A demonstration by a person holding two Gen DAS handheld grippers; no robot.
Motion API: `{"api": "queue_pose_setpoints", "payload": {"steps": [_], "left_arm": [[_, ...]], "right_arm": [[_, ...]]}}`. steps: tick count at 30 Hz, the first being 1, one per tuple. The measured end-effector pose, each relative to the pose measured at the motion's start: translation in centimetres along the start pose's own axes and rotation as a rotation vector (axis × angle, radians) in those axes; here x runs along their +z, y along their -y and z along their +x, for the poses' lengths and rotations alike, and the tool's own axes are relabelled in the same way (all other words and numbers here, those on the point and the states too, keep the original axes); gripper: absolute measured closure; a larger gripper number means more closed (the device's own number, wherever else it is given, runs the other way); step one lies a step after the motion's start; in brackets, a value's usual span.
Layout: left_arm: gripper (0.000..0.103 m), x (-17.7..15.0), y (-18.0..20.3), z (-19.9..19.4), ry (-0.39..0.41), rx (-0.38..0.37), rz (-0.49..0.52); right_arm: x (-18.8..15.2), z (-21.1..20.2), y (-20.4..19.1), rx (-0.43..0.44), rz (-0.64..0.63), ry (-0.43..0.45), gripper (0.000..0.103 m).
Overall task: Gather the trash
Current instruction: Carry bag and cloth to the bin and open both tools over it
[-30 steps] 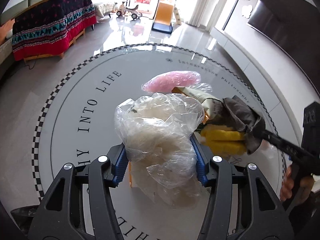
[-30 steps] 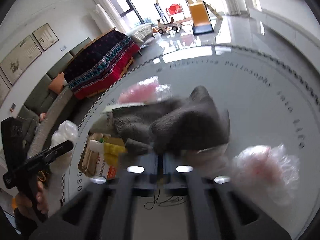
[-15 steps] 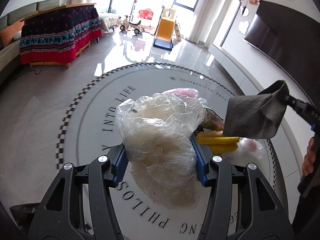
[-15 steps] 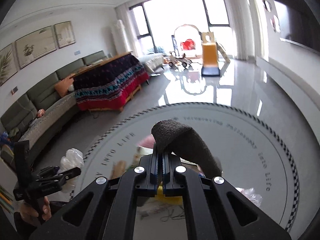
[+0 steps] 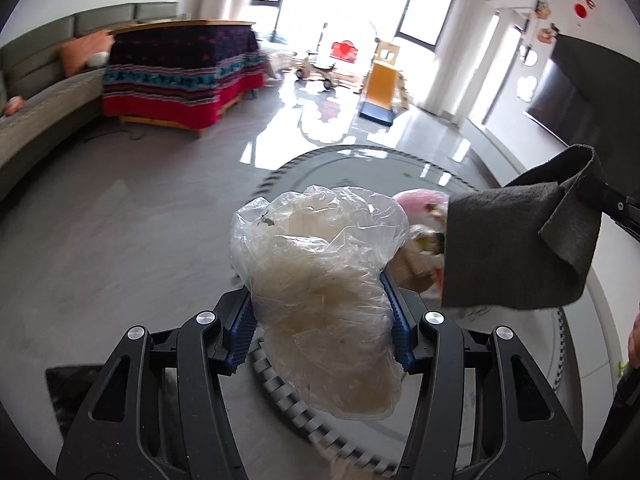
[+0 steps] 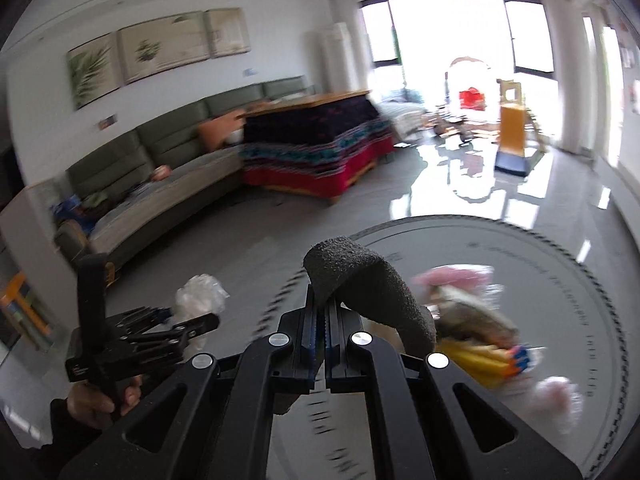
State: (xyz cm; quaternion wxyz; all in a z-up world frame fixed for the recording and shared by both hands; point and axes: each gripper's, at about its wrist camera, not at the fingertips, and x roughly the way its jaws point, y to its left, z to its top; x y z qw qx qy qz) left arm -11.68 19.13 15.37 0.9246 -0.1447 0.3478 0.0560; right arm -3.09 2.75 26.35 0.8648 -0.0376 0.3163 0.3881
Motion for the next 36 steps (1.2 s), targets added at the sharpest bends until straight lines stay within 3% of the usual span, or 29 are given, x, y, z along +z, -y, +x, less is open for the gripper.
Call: {"api": "queue_pose_setpoints", "payload": {"steps": [17, 25, 31, 33, 34, 35, 36], "left_arm": [[0.049, -9.8, -13.2, -12.3, 0.048, 0.301, -0.21], [0.049, -14.8, -18.4, -14.2, -0.027, 0.467, -0.307], [0.049, -17.2, -21.4, -14.7, -0.078, 0.535, -0.37], [0.043, -18.0, -21.9, -15.0, -0.098, 0.557, -0.39], [0.018, -18.4, -22.1, -15.1, -0.111, 0.573, -0.392], [0.005, -18.7, -22.1, -15.3, -0.111, 0.593, -0.394], [0.006, -18.9, -22.1, -15.5, -0.105, 0.609, -0.398]], "right_arm": [[-4.9, 6.1, -21.1, 0.331, -0.26, -0.186, 0.1], [-8.0, 11.8, -29.6, 0.418, -0.316, -0.429, 0.1], [-9.9, 15.3, -33.1, 0.448, -0.301, -0.574, 0.1], [-10.4, 16.5, -33.8, 0.433, -0.317, -0.635, 0.098], [-10.5, 16.9, -34.1, 0.41, -0.323, -0.658, 0.082], [-10.6, 17.3, -34.2, 0.374, -0.316, -0.675, 0.064], [-10.6, 17.3, -34.2, 0.375, -0.297, -0.648, 0.033]]}}
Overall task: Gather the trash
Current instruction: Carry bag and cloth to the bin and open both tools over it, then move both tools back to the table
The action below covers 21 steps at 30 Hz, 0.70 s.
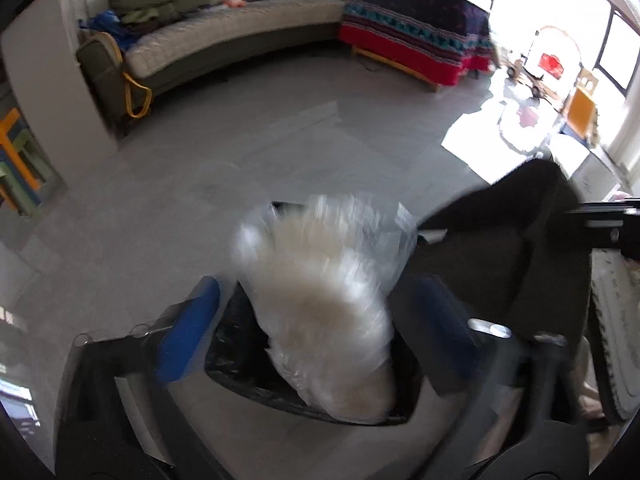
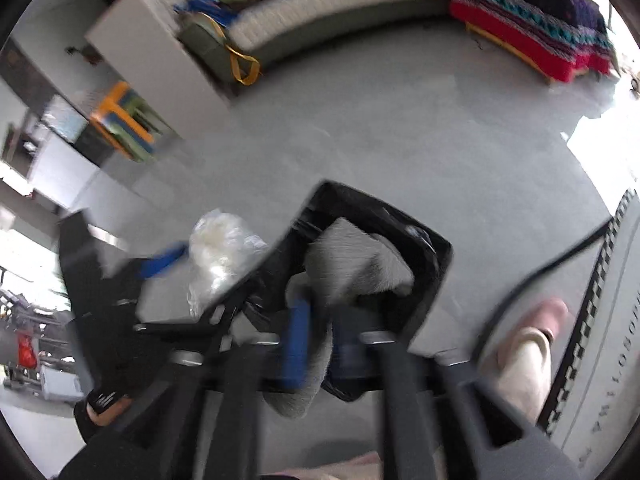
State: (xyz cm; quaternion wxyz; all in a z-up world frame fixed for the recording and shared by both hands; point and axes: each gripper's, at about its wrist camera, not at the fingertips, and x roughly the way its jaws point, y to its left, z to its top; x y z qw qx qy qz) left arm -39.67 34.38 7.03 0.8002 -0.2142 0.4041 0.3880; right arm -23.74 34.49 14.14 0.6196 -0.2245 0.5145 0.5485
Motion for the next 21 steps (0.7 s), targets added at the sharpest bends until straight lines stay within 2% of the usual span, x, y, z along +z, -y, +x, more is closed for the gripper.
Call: {"api": "queue_pose_setpoints", "payload": {"steps": [1, 7, 16, 21], "left_arm": [[0.006, 0.0, -0.3, 0.2, -0.016, 0.007, -0.012], [0.006, 0.0, -1.9, 0.9, -0.047, -0.022, -0.093], [0.006, 0.4, -0.9, 0.4, -0.037, -0.022, -0.067], [0.006, 0.9, 0.9, 0.2, -0.028, -0.04, -0.023]], "right_arm": [[0.0, -0.2, -0.1, 0.004, 0.0, 0.031, 0.031], [-0.1, -0.7, -0.7, 0.01, -0.021, 0.038, 0.031], [-0.5, -1.9, 0.4, 0.028, -0.007, 0.054, 0.031], [-1.4, -3.2, 1.7, 0.032, 0.016, 0.073, 0.03]]}}
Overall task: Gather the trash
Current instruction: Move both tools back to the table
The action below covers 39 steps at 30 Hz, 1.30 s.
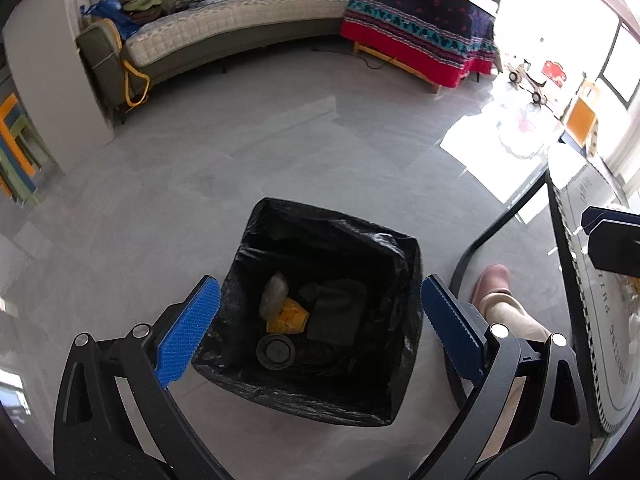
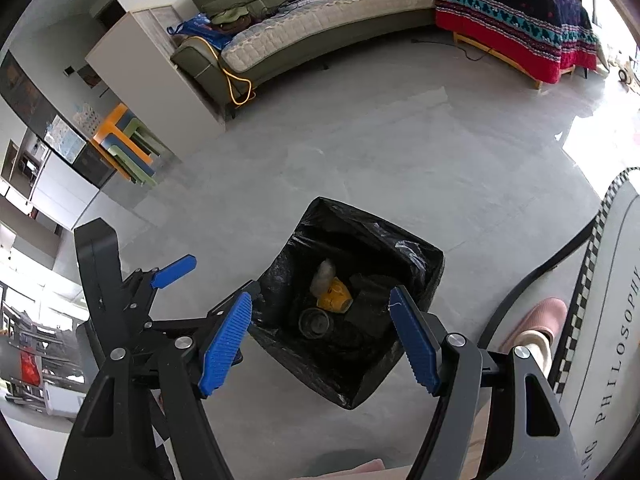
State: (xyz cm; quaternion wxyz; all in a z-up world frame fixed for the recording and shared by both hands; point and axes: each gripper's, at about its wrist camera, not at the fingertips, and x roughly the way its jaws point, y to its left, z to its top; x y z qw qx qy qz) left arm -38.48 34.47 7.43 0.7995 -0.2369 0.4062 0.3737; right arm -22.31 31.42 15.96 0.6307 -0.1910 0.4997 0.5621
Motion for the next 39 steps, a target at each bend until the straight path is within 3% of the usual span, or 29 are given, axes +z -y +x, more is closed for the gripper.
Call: {"api": "queue_pose_setpoints", "payload": {"steps": [9, 22, 34, 39], "left_arm": [[0.006, 1.0, 6.2, -0.8, 0.034, -0.094, 0.115], [0.006, 2.5, 18.8, -0.5, 0.027, -0.249, 0.311], [0.006, 3.4, 31.2, 1.1, -0.057, -0.358, 0.445], [0.006, 3.4, 37.0, 1.8, -0.093, -0.404, 0.511]], "right_arm": [[-1.9, -4.1, 4.9, -0.022, 0.07, 0.087, 0.031], [-6.1, -12.6, 16.2, -0.176, 0.243, 0.232, 0.031], [-12.7, -19.8, 28.5, -0.354, 0.428, 0.233, 0.031], [-15.6, -22.0, 32.7, -0.388, 0.506, 0.247, 0.031]]}}
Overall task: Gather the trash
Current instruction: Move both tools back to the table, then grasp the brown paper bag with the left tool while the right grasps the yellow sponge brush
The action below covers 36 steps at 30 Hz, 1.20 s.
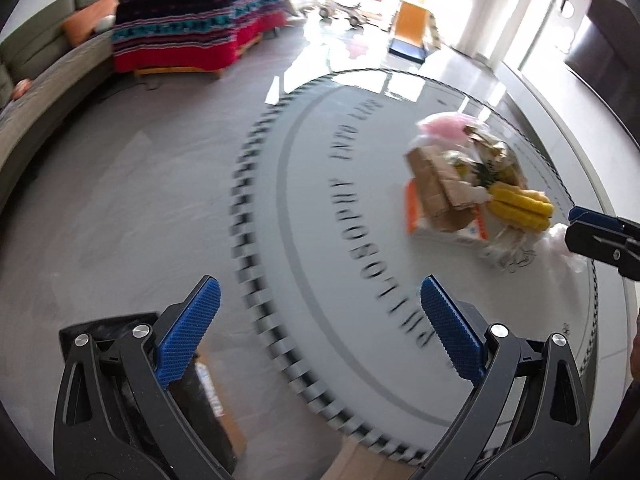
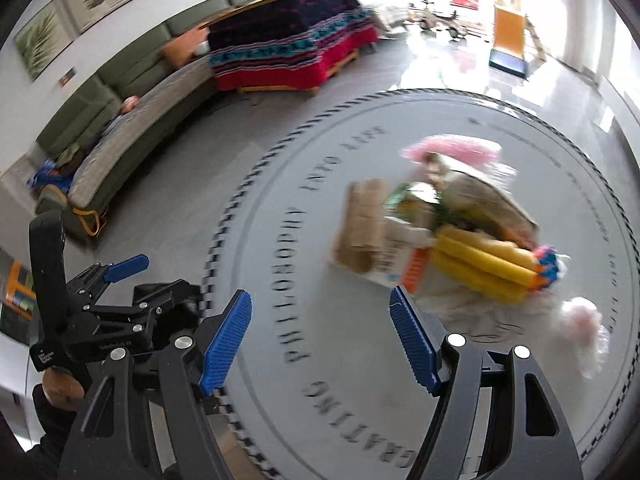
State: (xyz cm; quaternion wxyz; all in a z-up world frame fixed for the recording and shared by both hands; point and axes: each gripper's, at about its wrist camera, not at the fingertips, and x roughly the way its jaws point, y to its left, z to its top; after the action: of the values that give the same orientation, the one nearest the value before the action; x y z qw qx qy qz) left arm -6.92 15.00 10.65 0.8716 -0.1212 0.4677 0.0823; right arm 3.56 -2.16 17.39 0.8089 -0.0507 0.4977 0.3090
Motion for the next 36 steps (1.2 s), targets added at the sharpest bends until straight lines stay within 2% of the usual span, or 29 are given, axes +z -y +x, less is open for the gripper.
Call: {"api": "queue_pose_setpoints", "payload": {"steps": [6, 16, 20, 26, 29, 31, 32, 36], "left_arm": [[0.006, 3.5, 4.9, 3.6, -0.051, -0.024, 0.087], [0.006, 7.2, 10.3, 11.4, -0.182, -0.038, 0.146], [0.006, 8.2, 11.3, 13.8, -0.204, -0.02, 0.151], [0.006, 9.4, 10.6, 15.9, -0.227, -0.012, 0.086], [0.007, 9.3, 10.5, 16.5, -0.235, -0.002, 0.101], [0.021, 9.1, 10.5, 16.8, -0.236, -0.007, 0.119], [0.023, 9.0, 10.5, 16.7, -0.232, -0.035, 0.114], [0.063, 9.0, 10.6, 15.8, -0.208, -0.098, 0.125]], "right_arm": [[0.3, 0.0, 4.0, -0.018, 0.055, -0.015, 0.031], [0.8, 0.5, 8.9, -0.025, 0.081, -0.025, 0.031], [0.8, 0.7, 10.0, -0.016, 0.075, -0.016, 0.031], [0.8, 1.7, 10.7, -0.022, 0.041, -0.016, 0.031], [1.0, 2.3, 10.6, -0.032, 0.0, -0.018, 0.031], [1.1, 3.0, 10.4, -0.039, -0.046, -0.035, 0.031], [1.2, 3.5, 10.3, -0.045, -0.066, -0.045, 0.031], [1.5, 4.7, 9.4, -0.106, -0.179, -0.071, 0.031]]}}
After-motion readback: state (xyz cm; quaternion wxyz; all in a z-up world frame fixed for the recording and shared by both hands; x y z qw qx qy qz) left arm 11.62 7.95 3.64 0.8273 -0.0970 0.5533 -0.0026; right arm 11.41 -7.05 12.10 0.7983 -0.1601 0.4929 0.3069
